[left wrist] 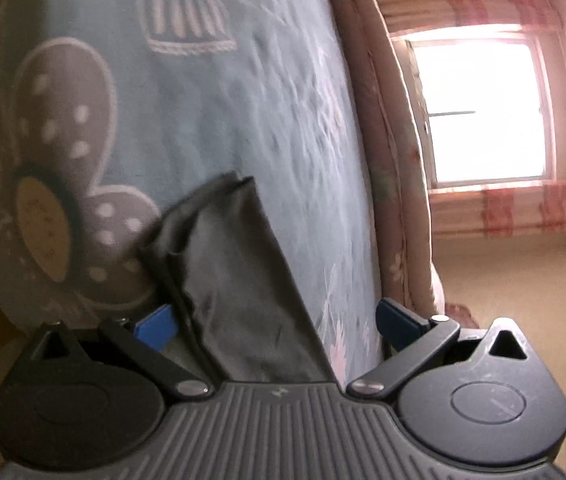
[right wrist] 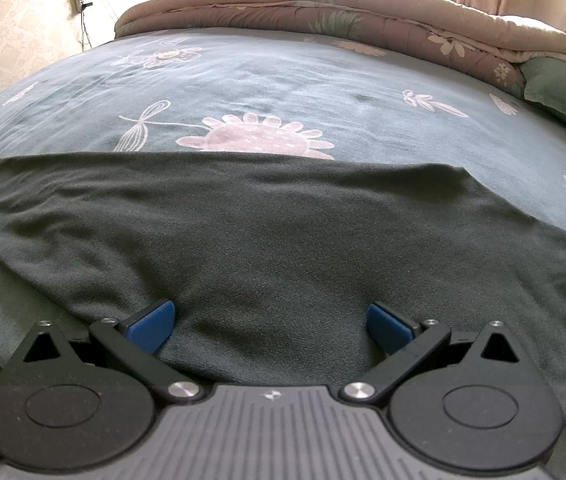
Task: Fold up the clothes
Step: 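Grasp the sweatpants leg end with the left gripper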
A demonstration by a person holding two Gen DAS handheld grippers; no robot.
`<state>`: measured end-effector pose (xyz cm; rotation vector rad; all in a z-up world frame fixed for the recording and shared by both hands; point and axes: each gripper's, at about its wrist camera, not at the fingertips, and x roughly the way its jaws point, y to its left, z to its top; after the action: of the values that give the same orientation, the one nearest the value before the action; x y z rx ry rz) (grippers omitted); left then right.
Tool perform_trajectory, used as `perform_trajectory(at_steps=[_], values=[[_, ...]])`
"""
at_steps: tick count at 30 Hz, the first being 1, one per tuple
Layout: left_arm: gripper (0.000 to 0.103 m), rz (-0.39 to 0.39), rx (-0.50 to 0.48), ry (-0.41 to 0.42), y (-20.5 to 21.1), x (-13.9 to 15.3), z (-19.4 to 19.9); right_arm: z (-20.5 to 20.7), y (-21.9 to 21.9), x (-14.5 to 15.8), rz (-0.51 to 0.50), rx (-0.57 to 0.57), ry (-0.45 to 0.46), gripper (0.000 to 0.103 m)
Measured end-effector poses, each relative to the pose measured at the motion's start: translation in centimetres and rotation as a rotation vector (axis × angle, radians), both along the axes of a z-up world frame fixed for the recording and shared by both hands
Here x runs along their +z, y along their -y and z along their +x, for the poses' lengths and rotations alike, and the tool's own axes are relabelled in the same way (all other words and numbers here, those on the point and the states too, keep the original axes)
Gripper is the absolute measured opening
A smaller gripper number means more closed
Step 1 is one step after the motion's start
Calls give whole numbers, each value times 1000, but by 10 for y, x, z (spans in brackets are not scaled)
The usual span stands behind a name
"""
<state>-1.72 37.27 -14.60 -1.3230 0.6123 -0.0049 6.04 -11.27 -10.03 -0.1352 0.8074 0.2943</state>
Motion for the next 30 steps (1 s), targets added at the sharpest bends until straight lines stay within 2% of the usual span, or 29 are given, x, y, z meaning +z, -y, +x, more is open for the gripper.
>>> perform_trajectory(at_steps=[4,14,18,22,30], values=[[102,58,8,-28,-6,6,5,0,1,1,-1,2,-4,103],[102,-39,-47,36,2,-11,14,3,-2,1,-6,-6,-17,103],[102,-88,37,46,-6,-15,11,2,-1,0,-4,-8,-9,103],[102,14,-36,59,9,-6,13,2,-2,0,-4,-8,-10,103],[102,163,-58,49,4,4,26,1,-2,1,-5,-12,-9,103]])
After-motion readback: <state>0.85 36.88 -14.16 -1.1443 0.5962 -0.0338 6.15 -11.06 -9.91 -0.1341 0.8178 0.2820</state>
